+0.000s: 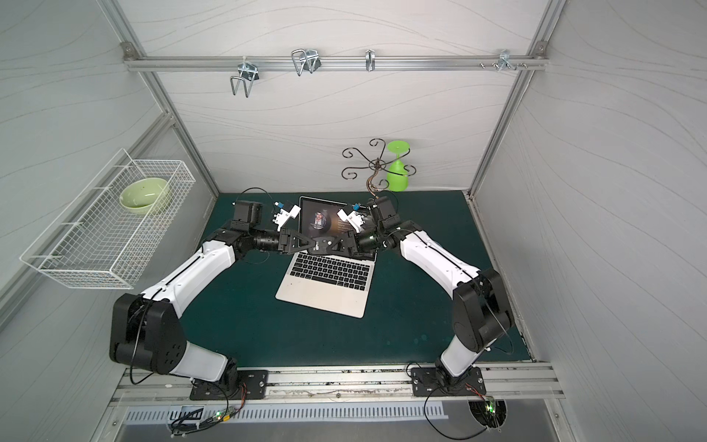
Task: Remove the wireless mouse receiver from the laptop
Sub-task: Remove the lid from the mouse.
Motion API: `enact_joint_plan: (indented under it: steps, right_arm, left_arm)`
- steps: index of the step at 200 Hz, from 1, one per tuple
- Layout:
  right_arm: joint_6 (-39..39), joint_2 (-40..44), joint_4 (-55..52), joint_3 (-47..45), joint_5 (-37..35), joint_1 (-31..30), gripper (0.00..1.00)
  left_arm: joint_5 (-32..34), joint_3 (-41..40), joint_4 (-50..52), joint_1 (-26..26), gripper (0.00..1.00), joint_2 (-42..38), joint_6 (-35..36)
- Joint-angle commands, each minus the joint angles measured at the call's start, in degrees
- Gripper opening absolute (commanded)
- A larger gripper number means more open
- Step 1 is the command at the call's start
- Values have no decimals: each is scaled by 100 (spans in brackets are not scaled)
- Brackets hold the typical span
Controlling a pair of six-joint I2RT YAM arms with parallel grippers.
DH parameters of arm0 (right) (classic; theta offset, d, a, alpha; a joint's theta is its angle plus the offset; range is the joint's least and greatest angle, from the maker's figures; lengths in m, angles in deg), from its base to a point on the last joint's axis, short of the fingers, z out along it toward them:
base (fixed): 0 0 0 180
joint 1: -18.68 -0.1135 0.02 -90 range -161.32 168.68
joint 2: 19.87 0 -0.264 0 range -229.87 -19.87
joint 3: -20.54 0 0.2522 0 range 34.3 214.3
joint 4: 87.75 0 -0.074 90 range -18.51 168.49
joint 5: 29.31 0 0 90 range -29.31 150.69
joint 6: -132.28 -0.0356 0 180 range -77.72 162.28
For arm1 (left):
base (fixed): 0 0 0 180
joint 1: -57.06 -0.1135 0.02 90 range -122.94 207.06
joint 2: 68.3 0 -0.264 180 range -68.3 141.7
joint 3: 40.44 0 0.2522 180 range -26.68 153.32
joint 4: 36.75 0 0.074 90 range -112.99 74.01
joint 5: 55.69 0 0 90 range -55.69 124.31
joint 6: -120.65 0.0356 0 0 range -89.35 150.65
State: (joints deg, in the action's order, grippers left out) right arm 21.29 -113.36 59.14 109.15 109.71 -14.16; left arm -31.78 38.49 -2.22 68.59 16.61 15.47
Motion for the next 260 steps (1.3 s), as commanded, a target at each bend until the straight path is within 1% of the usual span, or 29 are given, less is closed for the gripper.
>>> enact_joint_plan:
  steps: [1,36,65,87,103,157,178,187,190,196,203,217,226,232,252,260]
  right_arm:
    - [-5,48,14,7,-131,30,45]
    - [-98,89,155,-50,-122,67,40]
    - [-149,121,262,-114,-103,89,39]
    - [-209,103,331,-122,-22,113,40]
    - [-233,112,362,-146,-2,122,44]
    - [-264,265,467,-250,-59,218,43]
    - [-314,272,477,-246,-46,266,39]
    - [-309,270,483,-251,-44,271,33]
    - [-314,270,480,-257,-50,270,28]
    - [-317,277,478,-258,-74,270,23]
    - [-341,271,499,-274,-78,270,22]
    - [-411,222,579,-286,-11,256,28]
    - [-415,201,570,-282,-35,240,39]
    - [-394,188,543,-264,-61,226,44]
    - [-401,156,538,-247,-98,184,50]
    - [-384,142,515,-227,-108,170,50]
  left_arm:
    - [-269,161,-118,18,0,-70,-3]
    - [-286,162,-99,16,0,-29,13]
    - [-291,163,-83,17,0,5,24]
    - [-300,183,-49,26,0,34,47]
    - [-295,189,-23,34,0,35,67]
    - [-285,223,70,34,0,60,115]
    - [-300,256,94,44,0,97,114]
    - [-291,252,104,52,0,97,118]
    - [-291,259,108,53,0,97,120]
    - [-299,256,104,51,0,97,128]
    - [-300,255,108,51,0,97,122]
    - [-309,268,105,53,0,105,121]
    - [-311,267,110,51,0,115,120]
    - [-316,268,108,57,0,119,119]
    - [-332,268,96,60,0,131,111]
    - [-335,277,102,60,0,132,104]
